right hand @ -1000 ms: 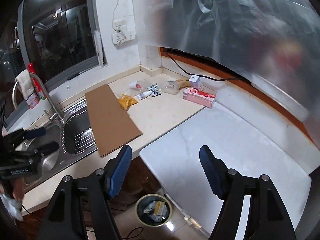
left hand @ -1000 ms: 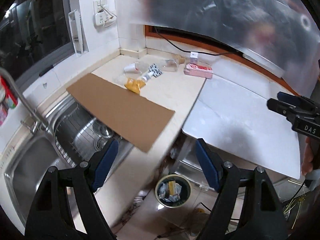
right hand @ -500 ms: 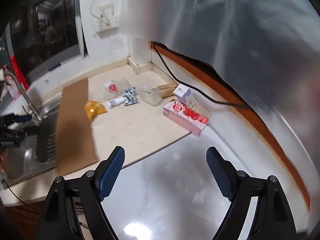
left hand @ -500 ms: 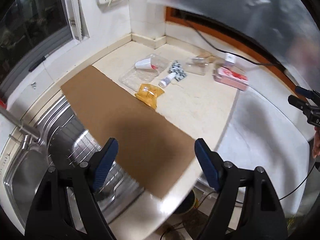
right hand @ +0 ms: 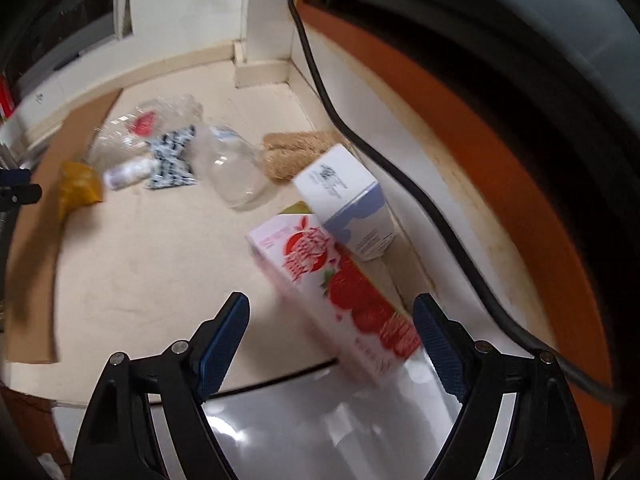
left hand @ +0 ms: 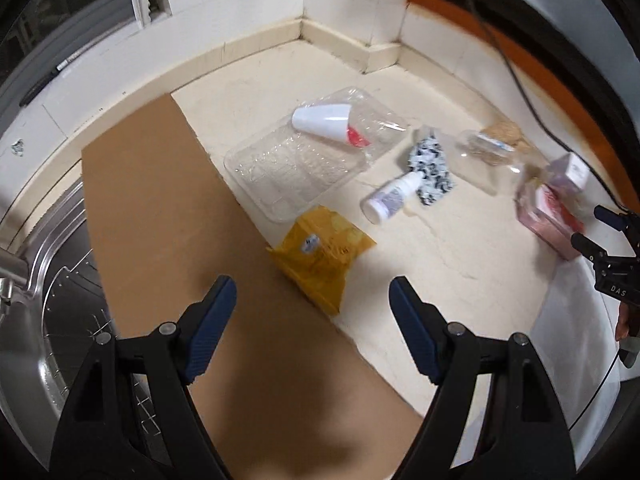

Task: Collect trash
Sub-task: 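Grasp the pink strawberry milk carton with the right tool, then close the left tool on the yellow snack bag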

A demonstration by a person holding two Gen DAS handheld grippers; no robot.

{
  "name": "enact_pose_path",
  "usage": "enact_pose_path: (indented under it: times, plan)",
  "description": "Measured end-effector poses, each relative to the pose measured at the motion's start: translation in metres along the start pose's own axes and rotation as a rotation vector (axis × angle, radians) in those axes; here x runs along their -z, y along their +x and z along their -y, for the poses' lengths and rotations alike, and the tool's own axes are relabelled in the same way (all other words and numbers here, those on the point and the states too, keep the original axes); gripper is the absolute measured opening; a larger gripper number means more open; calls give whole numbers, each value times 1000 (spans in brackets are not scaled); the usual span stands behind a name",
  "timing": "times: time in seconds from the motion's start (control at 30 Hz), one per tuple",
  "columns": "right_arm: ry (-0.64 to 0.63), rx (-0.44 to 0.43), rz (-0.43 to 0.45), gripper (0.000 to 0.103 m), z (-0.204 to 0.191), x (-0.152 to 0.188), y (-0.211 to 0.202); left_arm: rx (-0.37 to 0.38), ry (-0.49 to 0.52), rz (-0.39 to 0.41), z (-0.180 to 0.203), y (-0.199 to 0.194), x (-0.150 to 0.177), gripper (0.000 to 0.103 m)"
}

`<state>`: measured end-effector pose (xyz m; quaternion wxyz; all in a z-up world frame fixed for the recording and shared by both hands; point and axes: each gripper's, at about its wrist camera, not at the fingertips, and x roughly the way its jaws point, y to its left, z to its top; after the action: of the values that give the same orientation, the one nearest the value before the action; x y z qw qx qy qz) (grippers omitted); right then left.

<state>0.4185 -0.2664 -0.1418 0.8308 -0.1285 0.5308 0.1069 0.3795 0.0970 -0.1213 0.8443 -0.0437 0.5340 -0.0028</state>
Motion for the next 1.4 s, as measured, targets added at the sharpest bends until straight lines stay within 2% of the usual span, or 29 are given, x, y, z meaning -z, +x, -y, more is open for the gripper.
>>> enact_pose_path:
  times: [0.27, 0.67, 0.77, 0.87, 0.93, 1.0, 1.1, 1.2, 1.23, 1.3, 1.33, 1.4]
  plan:
    - [-173, 34, -14, 85, -31, 11, 46, -13, -71, -34, -17, 39, -15, 77]
    - [-147, 60, -35, 85, -16, 3, 94, -6, -94, -49, -23, 60, -26, 77]
    - [-108, 41, -78, 85, -9, 0, 113, 8, -97, -56, -22, 65, -31, 77]
    - [-91, 28, -76, 85, -5, -6, 124, 13, -84, -62, -18, 67, -32, 77]
    - [-83, 12, -80, 82, -4, -6, 127, 29, -70, -69, -15, 68, -31, 76]
    - [-78, -28, -81, 79, -5, -4, 125, 52, -53, -72, -9, 68, -28, 70]
    - [-62, -103, -90, 74, -5, 4, 120, 103, -12, -86, 4, 67, -20, 69]
    - [-43, -186, -114, 63, -10, 7, 122, 115, 37, -94, 18, 66, -11, 69]
    - [-32, -214, -128, 56, -13, 9, 124, 117, 47, -97, 22, 67, -9, 69]
    - [-18, -216, -129, 56, -18, 11, 124, 120, 63, -101, 28, 68, -5, 68]
    - [-13, -212, -122, 56, -19, 12, 125, 121, 68, -102, 31, 69, -3, 66]
    - [17, -224, -114, 55, -16, 14, 128, 121, 70, -106, 34, 71, -1, 55]
